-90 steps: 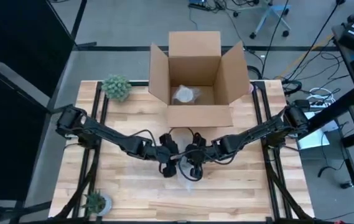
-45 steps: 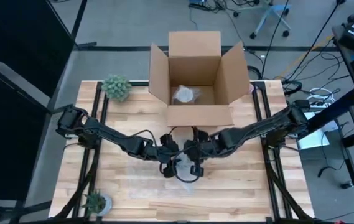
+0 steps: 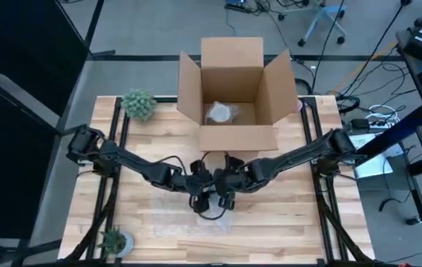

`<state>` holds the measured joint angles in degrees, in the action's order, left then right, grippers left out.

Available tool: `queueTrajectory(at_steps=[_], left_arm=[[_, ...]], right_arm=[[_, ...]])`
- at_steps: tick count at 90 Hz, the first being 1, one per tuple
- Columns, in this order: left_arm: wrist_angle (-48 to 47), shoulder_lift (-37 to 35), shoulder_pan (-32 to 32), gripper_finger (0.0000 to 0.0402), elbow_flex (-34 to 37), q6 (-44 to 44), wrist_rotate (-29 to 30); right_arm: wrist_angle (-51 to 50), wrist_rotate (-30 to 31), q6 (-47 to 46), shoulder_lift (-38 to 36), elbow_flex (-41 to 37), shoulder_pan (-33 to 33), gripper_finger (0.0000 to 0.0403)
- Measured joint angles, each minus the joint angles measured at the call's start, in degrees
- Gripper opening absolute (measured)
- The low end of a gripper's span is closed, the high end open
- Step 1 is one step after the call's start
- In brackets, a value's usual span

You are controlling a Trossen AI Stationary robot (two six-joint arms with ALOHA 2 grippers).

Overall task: Wrap mug
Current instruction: Wrap the red mug with the bubble wrap

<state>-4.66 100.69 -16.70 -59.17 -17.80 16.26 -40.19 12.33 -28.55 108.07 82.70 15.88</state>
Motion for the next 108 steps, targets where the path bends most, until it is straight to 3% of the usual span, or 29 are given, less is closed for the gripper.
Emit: queueTrajectory(at_steps=[31,66,108], left_arm=[[0.49,-0.02,0.14,0.0180,0.45,-0.38,0.27],[-2.16,-8.06,-1.00,0.0180,0.39,1.28,0.25],[-5.71,-11.72,-2.57,0.0180,0.43,1.86,1.89]], right_arm=[[-1.97,3.82,-2.71,2.71,0.24,0.38,0.0188],[-4.60,2.02,-2.08,2.89,-0.57,0.59,0.0185],[5.02,2.23,-3.35,7.18,-0.13,0.58,0.0185]])
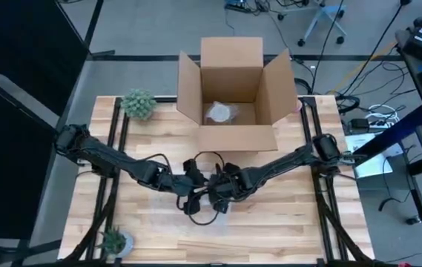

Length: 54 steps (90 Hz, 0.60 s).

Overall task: Wrap mug
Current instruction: Wrap the red mug with the bubble wrap

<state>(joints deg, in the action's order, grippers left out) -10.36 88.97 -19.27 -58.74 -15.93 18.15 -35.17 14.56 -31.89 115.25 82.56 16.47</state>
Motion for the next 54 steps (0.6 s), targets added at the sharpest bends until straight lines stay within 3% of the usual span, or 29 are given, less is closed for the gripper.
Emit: queueTrajectory(at_steps=[14,39,54], left_arm=[[-0.28,0.00,0.00,0.0180,0.20,-0.01,0.17],[-1.34,-0.02,0.00,0.0180,0.20,0.21,0.97],[-0.97,0.08,0.01,0.0180,0.20,0.19,5.13]], right_arm=[[-1.69,-3.00,1.14,-0.24,0.45,-0.75,0.0185],[-5.13,-2.88,4.27,-3.84,5.03,-0.70,0.0185],[-5.23,-2.68,4.34,-4.27,5.66,-0.68,0.0185]])
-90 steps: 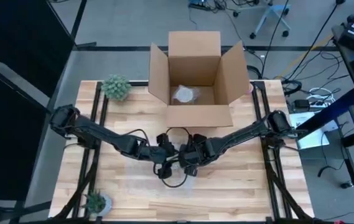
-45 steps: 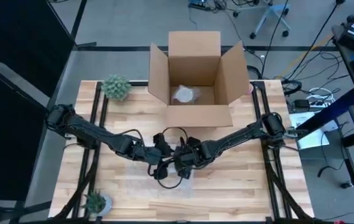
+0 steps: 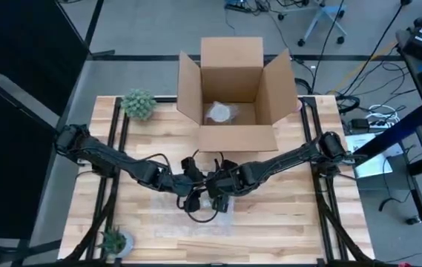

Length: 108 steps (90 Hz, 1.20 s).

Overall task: Wrap mug
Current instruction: Wrap the red mug with the bubble wrap

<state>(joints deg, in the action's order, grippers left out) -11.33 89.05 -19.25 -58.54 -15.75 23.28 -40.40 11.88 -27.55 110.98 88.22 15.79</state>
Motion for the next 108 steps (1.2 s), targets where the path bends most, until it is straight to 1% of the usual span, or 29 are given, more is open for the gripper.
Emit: queueTrajectory(at_steps=[7,14,19,39,50,56,62,78,84,94,101,108], left_arm=[[1.52,0.73,0.11,0.0180,0.00,0.02,2.23],[3.59,2.31,0.14,0.0180,0.00,0.02,2.52],[4.57,3.96,0.16,0.0180,-0.04,0.01,2.20],[6.42,9.87,0.19,0.0180,-0.26,-0.44,-0.97],[7.39,10.34,0.21,0.0180,-0.26,-0.16,-1.33],[8.03,10.20,0.16,0.0180,-0.24,0.29,-1.46],[8.37,10.08,0.16,0.0180,-0.21,1.11,-1.66],[8.14,10.10,0.16,0.0180,-0.17,1.31,-1.93],[8.15,10.10,0.08,0.0180,-0.17,1.31,-1.93],[8.17,10.15,-0.06,0.0180,-0.17,1.71,-1.93],[8.26,10.15,-0.06,0.0180,-0.17,1.75,-1.93],[8.26,10.17,-0.06,0.0180,-0.15,1.75,-1.93]], right_arm=[[0.06,0.07,0.02,-0.08,0.00,0.05,0.0185],[0.07,0.07,0.00,0.04,0.00,0.09,0.0185],[0.07,0.09,-0.01,0.04,0.01,0.07,0.0185],[-5.20,-0.53,0.13,0.46,-0.17,0.22,0.0185],[-7.65,-0.43,-0.81,0.31,0.00,0.63,0.0185],[-9.92,-1.99,-0.75,-0.05,0.68,0.62,0.0185],[-12.55,-2.88,-0.73,-0.08,1.96,0.63,0.0185],[-19.20,-2.33,1.10,-2.65,6.52,1.86,0.0185],[-19.99,-0.73,1.25,-3.68,6.78,2.18,0.0185],[-18.70,5.13,1.21,-5.76,6.92,2.67,0.0185],[-16.64,8.38,1.24,-5.84,6.98,2.65,0.0185],[-12.61,9.76,1.34,-5.66,5.48,2.65,0.0185]])
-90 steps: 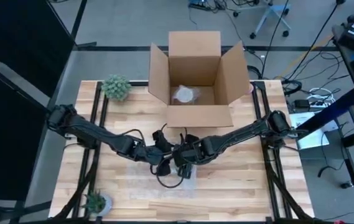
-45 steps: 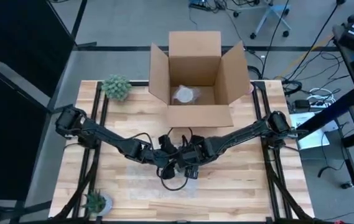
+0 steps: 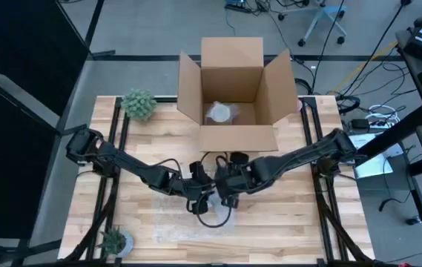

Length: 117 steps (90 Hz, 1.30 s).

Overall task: Wrap mug
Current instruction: Wrap the red mug with the bubble wrap

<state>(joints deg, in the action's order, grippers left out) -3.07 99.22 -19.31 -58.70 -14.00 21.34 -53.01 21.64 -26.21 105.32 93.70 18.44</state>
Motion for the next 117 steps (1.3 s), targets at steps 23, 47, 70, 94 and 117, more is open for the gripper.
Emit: queueTrajectory(at_steps=[23,47,70,94,117], left_arm=[[0.02,0.04,-0.07,0.0180,0.04,0.43,-0.02],[1.16,0.09,-0.11,0.0180,0.07,0.87,-0.04],[1.26,0.09,-0.11,0.0180,0.09,0.90,-0.09],[0.87,0.07,-0.17,0.0180,0.11,1.03,-0.13],[0.84,0.07,-0.15,0.0180,0.11,1.04,-0.13]], right_arm=[[13.75,-0.98,-3.48,-0.02,-12.56,0.20,0.0185],[27.32,-2.48,-9.46,-0.39,-23.79,-0.41,0.0185],[35.05,-6.24,-8.88,-0.11,-26.57,-1.76,0.0185],[23.87,-13.87,-5.29,-3.51,-19.79,-3.37,0.0185],[14.97,-13.01,-1.01,-11.40,-13.45,-1.76,0.0185]])
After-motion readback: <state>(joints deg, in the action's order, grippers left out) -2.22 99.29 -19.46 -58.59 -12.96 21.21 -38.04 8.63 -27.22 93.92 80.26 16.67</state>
